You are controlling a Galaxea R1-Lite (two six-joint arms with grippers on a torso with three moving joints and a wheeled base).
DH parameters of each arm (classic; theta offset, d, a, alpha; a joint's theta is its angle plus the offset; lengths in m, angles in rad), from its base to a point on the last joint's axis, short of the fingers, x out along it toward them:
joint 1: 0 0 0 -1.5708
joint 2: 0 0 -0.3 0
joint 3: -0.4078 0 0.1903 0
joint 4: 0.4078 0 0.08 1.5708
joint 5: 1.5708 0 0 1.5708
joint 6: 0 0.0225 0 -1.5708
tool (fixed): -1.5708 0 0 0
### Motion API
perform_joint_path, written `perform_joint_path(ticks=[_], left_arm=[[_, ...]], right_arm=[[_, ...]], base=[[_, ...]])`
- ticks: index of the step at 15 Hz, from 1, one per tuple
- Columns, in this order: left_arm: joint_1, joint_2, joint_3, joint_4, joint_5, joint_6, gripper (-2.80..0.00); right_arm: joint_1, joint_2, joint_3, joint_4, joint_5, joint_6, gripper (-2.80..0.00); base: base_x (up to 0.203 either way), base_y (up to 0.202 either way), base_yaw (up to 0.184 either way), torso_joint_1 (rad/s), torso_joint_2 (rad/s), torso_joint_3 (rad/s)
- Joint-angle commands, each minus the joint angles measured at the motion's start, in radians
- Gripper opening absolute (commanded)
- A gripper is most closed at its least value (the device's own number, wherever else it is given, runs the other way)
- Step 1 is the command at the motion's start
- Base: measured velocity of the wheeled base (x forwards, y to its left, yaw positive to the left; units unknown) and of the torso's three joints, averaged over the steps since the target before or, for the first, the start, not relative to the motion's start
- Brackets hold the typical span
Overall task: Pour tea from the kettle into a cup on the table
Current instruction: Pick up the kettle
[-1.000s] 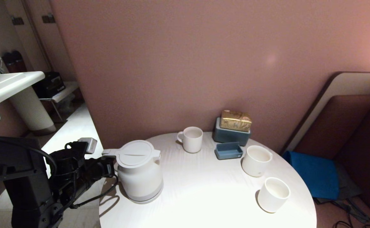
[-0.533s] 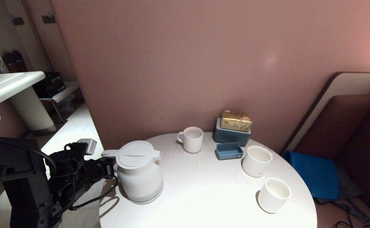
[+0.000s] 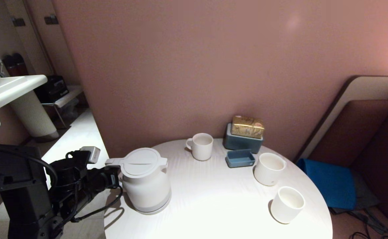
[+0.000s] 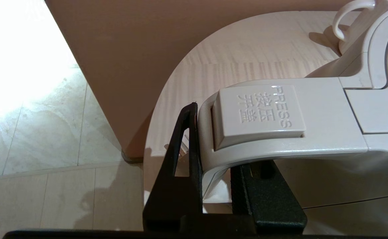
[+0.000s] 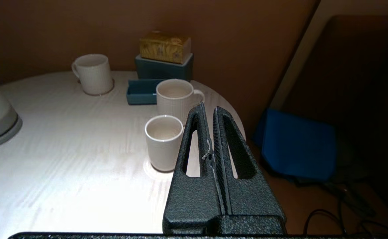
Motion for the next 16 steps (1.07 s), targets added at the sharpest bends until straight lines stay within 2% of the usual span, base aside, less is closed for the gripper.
perform_joint_path(ticks=[1,5,9,12,13,14,16], left_arm=[[-0.001,0.002,0.000,-0.047,-0.002,0.000,-2.80],[0.001,-0.002,-0.001,-0.047,-0.002,0.000,-2.80],[-0.001,-0.006,-0.003,-0.047,-0.003,0.002,-2.80],[-0.001,-0.009,0.000,-0.047,-0.003,0.001,-2.80],[-0.001,-0.006,0.003,-0.047,-0.004,0.001,-2.80],[-0.001,-0.005,0.006,-0.047,-0.005,0.001,-2.80],[-0.001,0.000,0.002,-0.047,-0.005,0.001,-2.80]], right_arm=[[0.001,0.182,-0.083,-0.001,0.000,0.007,-2.80],[0.007,0.412,-0.172,-0.053,0.029,0.024,-2.80],[0.004,0.475,-0.117,-0.055,0.023,0.026,-2.80],[-0.015,0.708,-0.142,-0.046,-0.066,0.025,-2.80],[-0.033,0.795,-0.168,-0.011,-0.112,0.016,-2.80],[-0.068,0.870,-0.208,0.092,-0.148,-0.017,-2.80],[-0.125,0.963,-0.271,0.326,-0.135,-0.105,-2.80]], base=[[0.000,0.000,0.000,0.000,0.00,0.000],[0.000,0.000,0.000,0.000,0.00,0.000],[0.000,0.000,0.000,0.000,0.00,0.000],[0.000,0.000,0.000,0.000,0.00,0.000],[0.000,0.000,0.000,0.000,0.00,0.000],[0.000,0.000,0.000,0.000,0.00,0.000],[0.000,0.000,0.000,0.000,0.00,0.000]])
